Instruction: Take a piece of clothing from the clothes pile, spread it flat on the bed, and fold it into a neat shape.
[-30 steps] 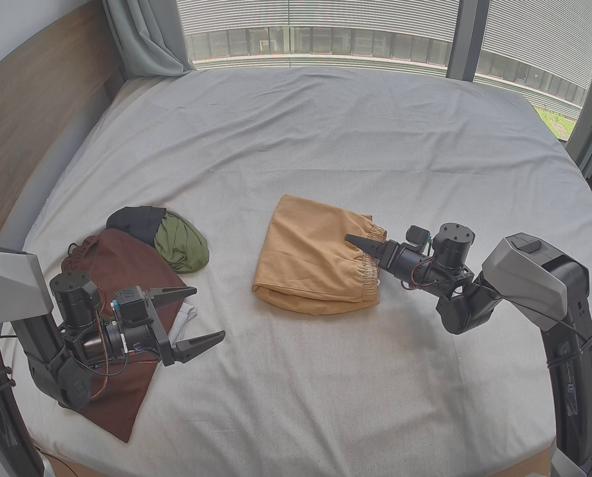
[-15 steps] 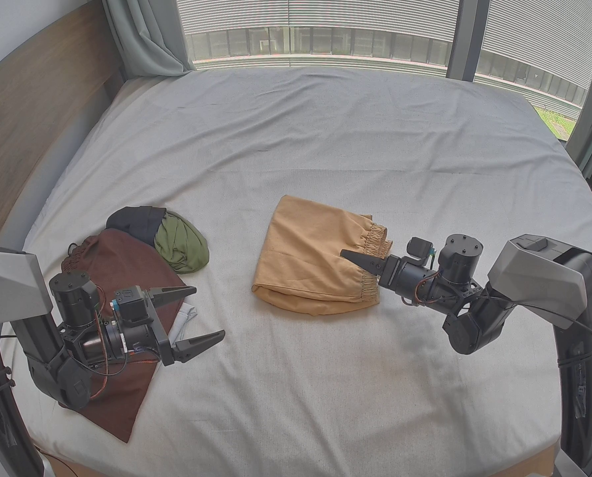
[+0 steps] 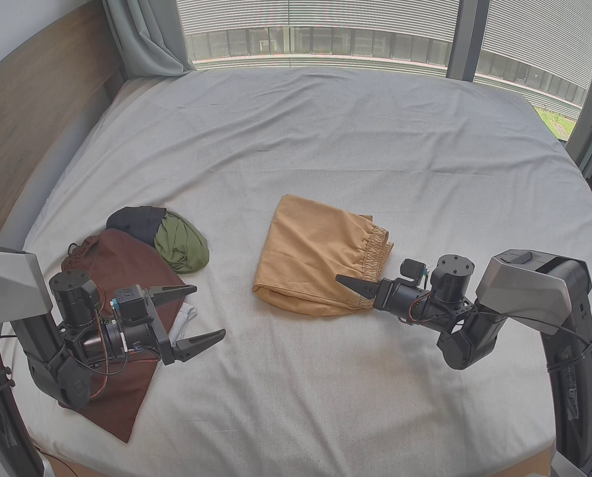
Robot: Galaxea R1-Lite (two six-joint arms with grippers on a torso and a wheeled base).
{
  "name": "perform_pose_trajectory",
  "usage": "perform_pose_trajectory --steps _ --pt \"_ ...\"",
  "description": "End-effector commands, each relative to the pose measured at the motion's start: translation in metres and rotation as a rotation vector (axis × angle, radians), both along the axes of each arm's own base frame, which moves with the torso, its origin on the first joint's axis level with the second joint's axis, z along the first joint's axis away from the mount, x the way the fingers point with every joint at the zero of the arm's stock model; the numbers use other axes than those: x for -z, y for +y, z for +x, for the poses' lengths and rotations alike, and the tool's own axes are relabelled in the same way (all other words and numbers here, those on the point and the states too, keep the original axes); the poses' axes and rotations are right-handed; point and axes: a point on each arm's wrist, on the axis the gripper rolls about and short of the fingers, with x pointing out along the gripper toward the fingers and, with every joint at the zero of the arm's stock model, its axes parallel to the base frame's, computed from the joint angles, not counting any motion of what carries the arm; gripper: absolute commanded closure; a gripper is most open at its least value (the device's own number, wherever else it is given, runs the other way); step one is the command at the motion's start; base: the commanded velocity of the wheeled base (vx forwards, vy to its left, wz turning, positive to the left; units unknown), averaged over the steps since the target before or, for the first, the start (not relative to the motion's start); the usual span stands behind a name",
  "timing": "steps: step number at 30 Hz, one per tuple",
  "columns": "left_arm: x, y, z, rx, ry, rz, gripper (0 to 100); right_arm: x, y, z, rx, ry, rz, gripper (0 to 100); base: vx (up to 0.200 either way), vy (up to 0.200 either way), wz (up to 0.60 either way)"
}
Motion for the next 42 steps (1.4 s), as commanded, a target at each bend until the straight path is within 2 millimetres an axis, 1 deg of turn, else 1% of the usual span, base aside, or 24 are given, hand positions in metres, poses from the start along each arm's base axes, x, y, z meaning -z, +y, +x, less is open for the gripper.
perform_pose_trajectory --steps 1,4,5,7,10,12,13,14,18,20,21,22,23,24,26,28,31,33,34,35,37,38,39,42 --pt "0.000 0.000 0.000 0.001 0.000 0.000 0 0.005 0.000 -0.001 0.000 0.015 -0.004 0 0.000 0.000 0.00" --pt "0.000 0.000 0.000 0.001 0.000 0.000 0 0.001 0.000 -0.001 0.000 0.007 -0.001 0 0.000 0.000 0.00" --pt "0.000 0.000 0.000 0.000 -0.001 0.000 0 -0.013 -0.001 -0.001 0.003 -0.020 0.009 0 0.000 0.000 0.00" --pt "-0.005 0.000 -0.003 0.001 -0.012 -0.001 0 -0.027 -0.002 -0.005 0.012 -0.040 0.016 0 0.000 0.000 0.00" --pt "-0.011 0.000 -0.009 0.006 -0.022 -0.003 0 -0.060 -0.005 -0.017 0.024 -0.087 0.030 0 0.000 0.000 0.00" --pt "-0.012 -0.005 -0.016 0.027 -0.015 -0.002 0 -0.091 -0.006 -0.036 0.012 -0.125 0.042 0 0.000 0.000 0.00" --pt "-0.012 -0.006 -0.016 0.030 -0.015 -0.002 0 -0.094 -0.006 -0.038 0.010 -0.129 0.043 0 0.000 0.000 0.00" --pt "-0.014 -0.012 -0.021 0.055 -0.013 -0.003 0 -0.115 -0.010 -0.051 0.008 -0.168 0.041 0 0.000 0.000 0.00" --pt "-0.021 -0.031 -0.038 0.137 -0.015 -0.006 0 -0.144 -0.026 -0.082 0.047 -0.224 -0.017 0 0.000 0.000 0.00" --pt "-0.025 -0.039 -0.048 0.180 -0.020 -0.009 0 -0.155 -0.033 -0.097 0.081 -0.248 -0.039 0 0.000 0.000 0.00" --pt "-0.025 -0.039 -0.048 0.180 -0.020 -0.009 0 -0.155 -0.033 -0.097 0.081 -0.248 -0.039 0 0.000 0.000 0.00" --pt "-0.030 -0.048 -0.060 0.227 -0.021 -0.013 0 -0.165 -0.040 -0.115 0.104 -0.279 -0.053 0 0.000 0.000 0.00" --pt "-0.031 -0.050 -0.063 0.237 -0.022 -0.014 0 -0.167 -0.042 -0.119 0.105 -0.287 -0.056 0 0.000 0.000 0.00" --pt "-0.034 -0.055 -0.071 0.268 -0.029 -0.016 0 -0.175 -0.051 -0.133 0.117 -0.316 -0.065 0 0.000 0.000 0.00" --pt "-0.038 -0.058 -0.079 0.289 -0.038 -0.020 0 -0.179 -0.062 -0.148 0.140 -0.346 -0.090 0 0.000 0.000 0.00" --pt "-0.042 -0.059 -0.088 0.309 -0.038 -0.022 0 -0.176 -0.072 -0.160 0.169 -0.368 -0.140 0 0.000 0.000 0.00" --pt "-0.050 -0.056 -0.109 0.340 -0.038 -0.034 0 -0.168 -0.091 -0.179 0.285 -0.401 -0.240 0 0.000 0.000 0.00" --pt "-0.054 -0.055 -0.116 0.348 -0.048 -0.045 0 -0.167 -0.095 -0.186 0.319 -0.412 -0.260 0 0.000 0.000 0.00" --pt "-0.062 -0.053 -0.127 0.356 -0.071 -0.063 0 -0.171 -0.099 -0.199 0.355 -0.448 -0.263 0 0.000 0.000 0.00" --pt "-0.062 -0.053 -0.127 0.356 -0.071 -0.063 0 -0.171 -0.099 -0.199 0.355 -0.448 -0.263 0 0.000 0.000 0.00" --pt "-0.079 -0.051 -0.141 0.353 -0.125 -0.109 0 -0.178 -0.105 -0.221 0.389 -0.494 -0.252 0 0.000 0.000 0.00" --pt "-0.079 -0.051 -0.141 0.353 -0.125 -0.109 0 -0.178 -0.105 -0.221 0.389 -0.494 -0.252 0 0.000 0.000 0.00" --pt "-0.086 -0.046 -0.152 0.337 -0.132 -0.137 0 -0.178 -0.108 -0.235 0.404 -0.512 -0.268 0 0.000 0.000 0.00" --pt "-0.090 -0.038 -0.162 0.298 -0.118 -0.167 0 -0.169 -0.112 -0.247 0.427 -0.523 -0.331 0 0.000 0.000 0.00"
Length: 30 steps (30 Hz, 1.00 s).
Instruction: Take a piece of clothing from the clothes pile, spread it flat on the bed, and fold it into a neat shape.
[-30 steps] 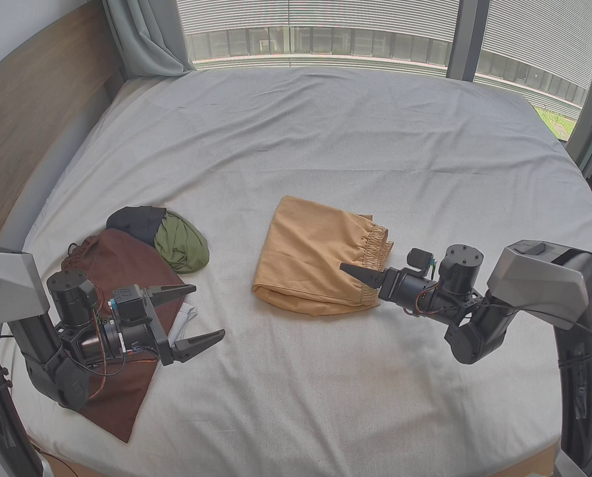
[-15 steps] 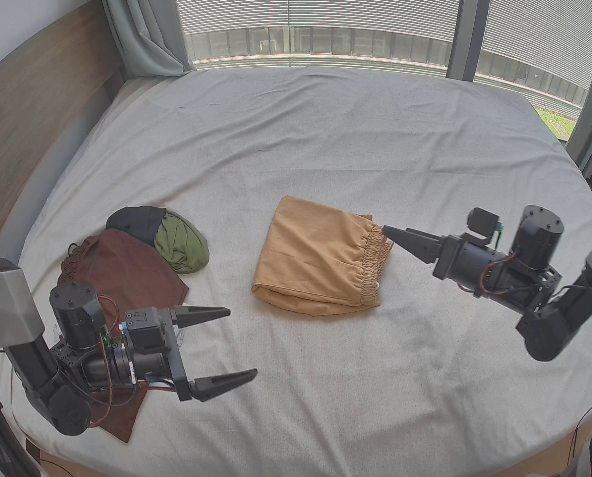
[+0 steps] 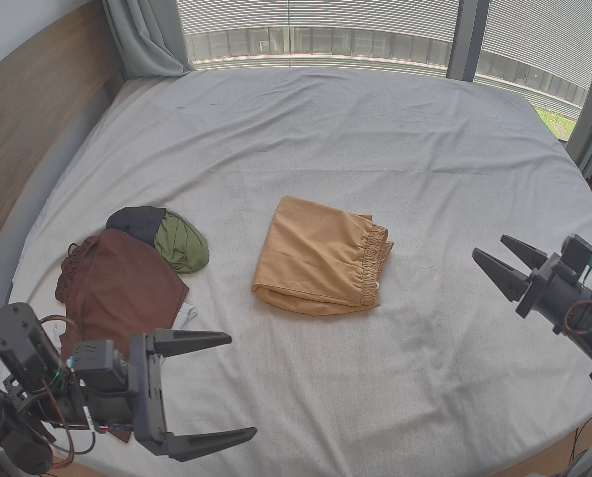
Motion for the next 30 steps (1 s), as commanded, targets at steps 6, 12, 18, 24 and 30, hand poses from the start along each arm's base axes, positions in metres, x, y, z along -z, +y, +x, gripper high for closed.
perform_pose_trajectory --steps 6,12,18,24,30 --pt "-0.036 0.030 -0.038 -0.187 -0.114 -0.139 0 -0.011 -0.021 -0.068 0.094 -0.175 -0.058 0 0.000 0.000 0.00" --pt "-0.046 0.054 -0.056 -0.335 -0.149 -0.169 0 -0.017 -0.032 -0.097 0.175 -0.253 -0.060 0 0.000 0.000 0.00" --pt "-0.041 0.074 -0.084 -0.492 -0.109 -0.142 0 -0.020 -0.043 -0.129 0.232 -0.304 -0.065 0 0.000 0.000 0.00" --pt "-0.029 0.086 -0.125 -0.573 -0.117 -0.140 0 -0.005 -0.050 -0.173 0.265 -0.310 -0.062 0 0.000 0.000 0.00" --pt "-0.015 0.091 -0.152 -0.581 -0.136 -0.147 0 0.019 -0.054 -0.210 0.342 -0.352 -0.071 0 0.000 0.000 0.00"
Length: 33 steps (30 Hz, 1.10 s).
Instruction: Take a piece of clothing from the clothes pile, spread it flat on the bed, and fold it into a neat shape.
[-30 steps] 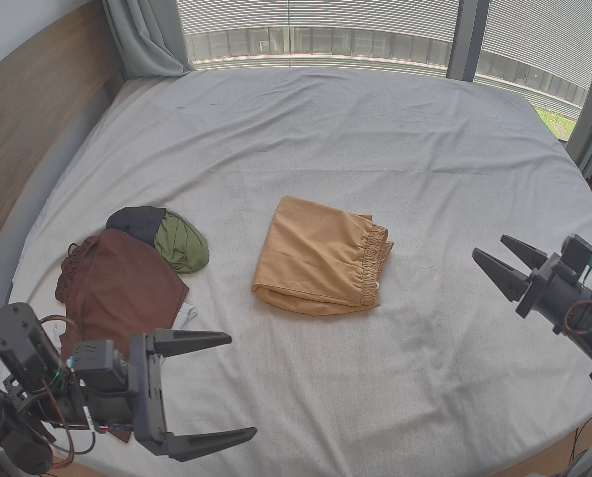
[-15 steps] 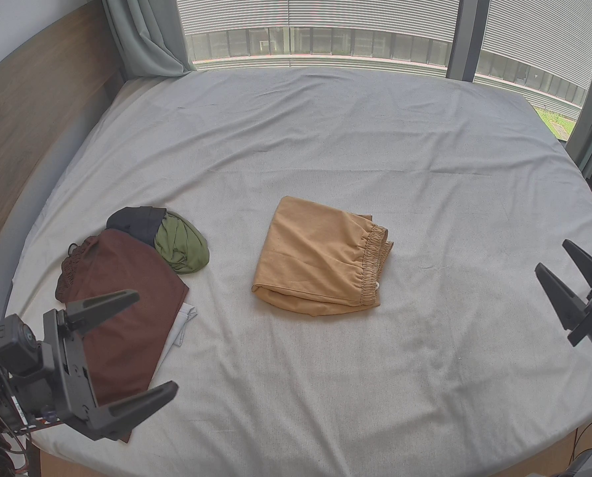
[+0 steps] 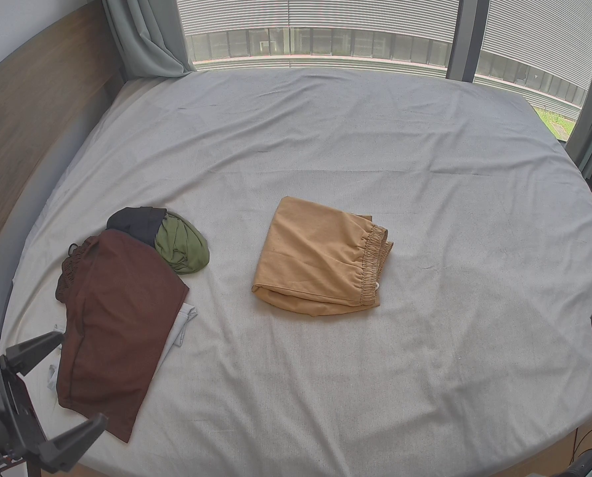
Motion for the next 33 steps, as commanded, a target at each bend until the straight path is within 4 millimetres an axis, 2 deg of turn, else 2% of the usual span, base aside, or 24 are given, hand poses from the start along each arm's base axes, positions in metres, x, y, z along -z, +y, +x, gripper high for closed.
perform_pose_trajectory --steps 1,4,5,7,12,14,24,33 --pt "0.017 0.011 -0.048 -0.062 -0.113 -0.021 0 0.028 -0.006 -0.055 0.083 -0.126 0.007 0 0.000 0.000 0.00" --pt "0.025 0.012 -0.057 -0.065 -0.117 -0.023 0 0.042 -0.006 -0.060 0.081 -0.079 0.008 0 0.000 0.000 0.00" --pt "0.033 0.013 -0.064 -0.080 -0.120 -0.023 0 0.052 -0.006 -0.065 0.088 -0.058 0.010 0 0.000 0.000 0.00" --pt "0.042 0.014 -0.072 -0.101 -0.120 -0.024 0 0.059 -0.005 -0.067 0.111 -0.021 0.007 0 0.000 0.000 0.00" --pt "0.048 0.014 -0.072 -0.111 -0.088 0.001 0 0.063 -0.006 -0.066 0.133 0.014 0.006 0 0.000 0.000 0.00" --pt "0.049 0.014 -0.072 -0.120 -0.082 0.003 0 0.078 -0.007 -0.063 0.226 0.154 -0.033 0 0.000 0.000 0.00" --pt "0.063 0.018 -0.069 -0.389 0.062 0.016 0 0.086 -0.009 -0.063 0.307 0.221 -0.094 0 0.000 0.000 0.00" --pt "0.067 0.018 -0.073 -0.564 0.020 -0.001 0 0.086 -0.009 -0.063 0.302 0.227 -0.069 0 0.000 0.000 0.00"
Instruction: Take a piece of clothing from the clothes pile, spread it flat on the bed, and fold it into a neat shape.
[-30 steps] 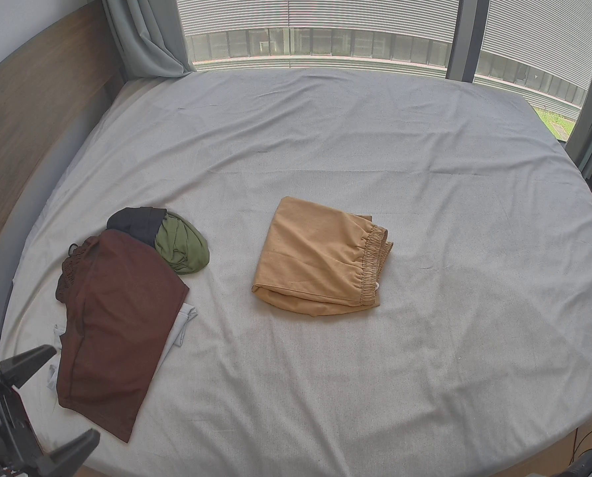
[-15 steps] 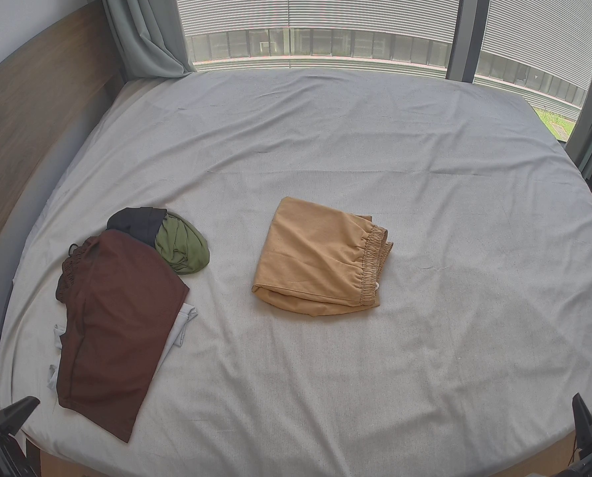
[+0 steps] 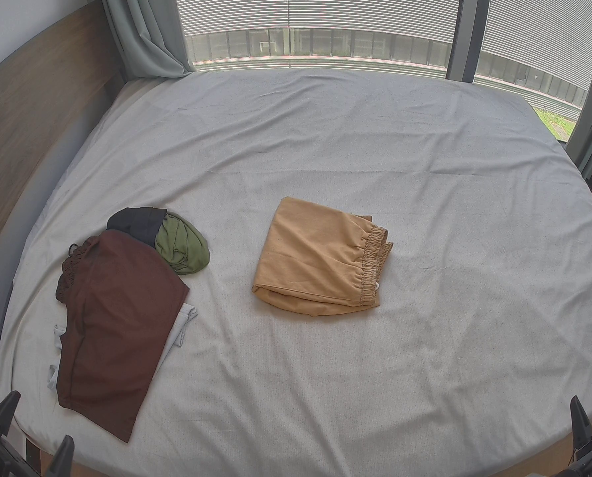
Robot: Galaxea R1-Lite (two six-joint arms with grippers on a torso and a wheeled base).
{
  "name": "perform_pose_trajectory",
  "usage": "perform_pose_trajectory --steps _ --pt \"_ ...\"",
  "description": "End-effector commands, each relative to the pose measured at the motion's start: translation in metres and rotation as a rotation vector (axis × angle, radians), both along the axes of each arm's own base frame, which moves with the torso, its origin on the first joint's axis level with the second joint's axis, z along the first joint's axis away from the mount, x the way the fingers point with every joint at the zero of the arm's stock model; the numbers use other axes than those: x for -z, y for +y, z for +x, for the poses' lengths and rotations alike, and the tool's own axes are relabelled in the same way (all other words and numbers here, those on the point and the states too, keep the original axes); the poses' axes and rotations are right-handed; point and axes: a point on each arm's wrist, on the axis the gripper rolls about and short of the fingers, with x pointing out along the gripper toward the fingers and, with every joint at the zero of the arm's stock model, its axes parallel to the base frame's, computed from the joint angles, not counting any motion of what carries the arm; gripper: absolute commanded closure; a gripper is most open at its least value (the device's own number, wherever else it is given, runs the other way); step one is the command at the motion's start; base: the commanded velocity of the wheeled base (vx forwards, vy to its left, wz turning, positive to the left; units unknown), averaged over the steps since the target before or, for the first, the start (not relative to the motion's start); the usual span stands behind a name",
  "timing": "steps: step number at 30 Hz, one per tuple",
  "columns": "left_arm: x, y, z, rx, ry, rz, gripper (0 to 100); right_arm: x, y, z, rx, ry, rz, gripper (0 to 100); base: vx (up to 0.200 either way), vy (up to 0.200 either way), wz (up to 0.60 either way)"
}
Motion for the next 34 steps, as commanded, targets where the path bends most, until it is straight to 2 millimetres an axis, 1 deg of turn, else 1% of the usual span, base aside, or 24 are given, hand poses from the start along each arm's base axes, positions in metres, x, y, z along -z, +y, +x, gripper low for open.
perform_pose_trajectory --steps 1,4,6,14,34 --pt "0.0058 0.0016 -0.0004 -0.092 -0.005 0.000 0 0.0053 -0.0001 0.0005 0.000 0.008 0.001 0 0.000 0.000 0.00" --pt "0.0058 0.0025 -0.0003 -0.132 -0.005 0.001 0 0.0053 -0.0001 0.0005 0.000 0.008 0.001 0 0.000 0.000 0.00" --pt "0.0083 0.0038 0.0000 -0.194 0.017 0.032 0 0.0053 0.0000 0.0005 0.004 0.008 0.000 0 0.000 0.000 0.00" --pt "0.0121 0.0046 -0.0012 -0.198 0.037 0.006 0 0.0053 -0.0001 0.0005 0.003 0.008 0.003 0 0.000 0.000 0.00" --pt "0.0132 0.0049 -0.0013 -0.217 0.049 -0.015 0 0.0053 0.0000 0.0005 0.004 0.008 0.004 0 0.000 0.000 0.00"
